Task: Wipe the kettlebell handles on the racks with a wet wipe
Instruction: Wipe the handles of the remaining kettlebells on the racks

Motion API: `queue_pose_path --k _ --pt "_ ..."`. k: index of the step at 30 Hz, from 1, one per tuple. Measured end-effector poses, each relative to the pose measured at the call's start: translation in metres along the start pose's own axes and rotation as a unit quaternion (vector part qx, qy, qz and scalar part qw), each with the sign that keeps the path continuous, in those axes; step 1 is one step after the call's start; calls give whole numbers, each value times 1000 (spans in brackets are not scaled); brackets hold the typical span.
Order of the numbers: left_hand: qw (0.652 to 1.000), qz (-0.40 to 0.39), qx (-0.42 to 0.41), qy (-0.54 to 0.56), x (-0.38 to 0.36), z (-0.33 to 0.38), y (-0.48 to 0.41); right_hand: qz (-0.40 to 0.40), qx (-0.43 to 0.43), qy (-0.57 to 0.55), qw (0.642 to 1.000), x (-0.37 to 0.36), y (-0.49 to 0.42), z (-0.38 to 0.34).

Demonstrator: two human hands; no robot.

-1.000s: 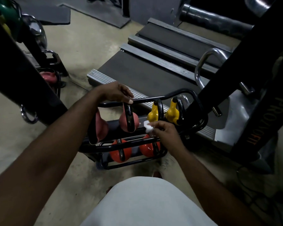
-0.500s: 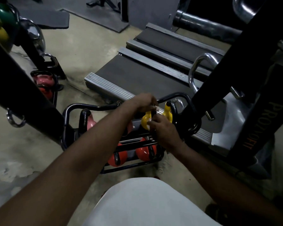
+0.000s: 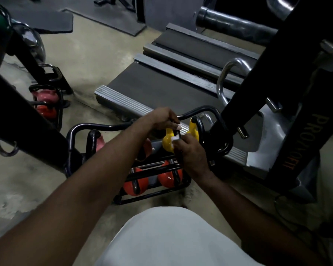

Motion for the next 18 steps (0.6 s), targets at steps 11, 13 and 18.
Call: queue_pose_path --k 11,13,18 --pt "1000 13 11 19 1 -6 1 -14 -217 -161 963 -1 6 36" --pt "1000 13 14 15 1 -3 0 -15 -265 -209 941 -2 -8 38" --pt "999 8 21 28 -1 -6 1 -100 -346 -244 900 -23 14 52"
Point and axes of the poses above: each hand's wrist, its own y-axis away from the middle knuckle, its own x-axis out of the back of the hand, z = x × y, the point moved 5 cm from there along -y, towards the middle knuckle, and after that the axes turned 9 degrees about -x, right-handed, at the moved point
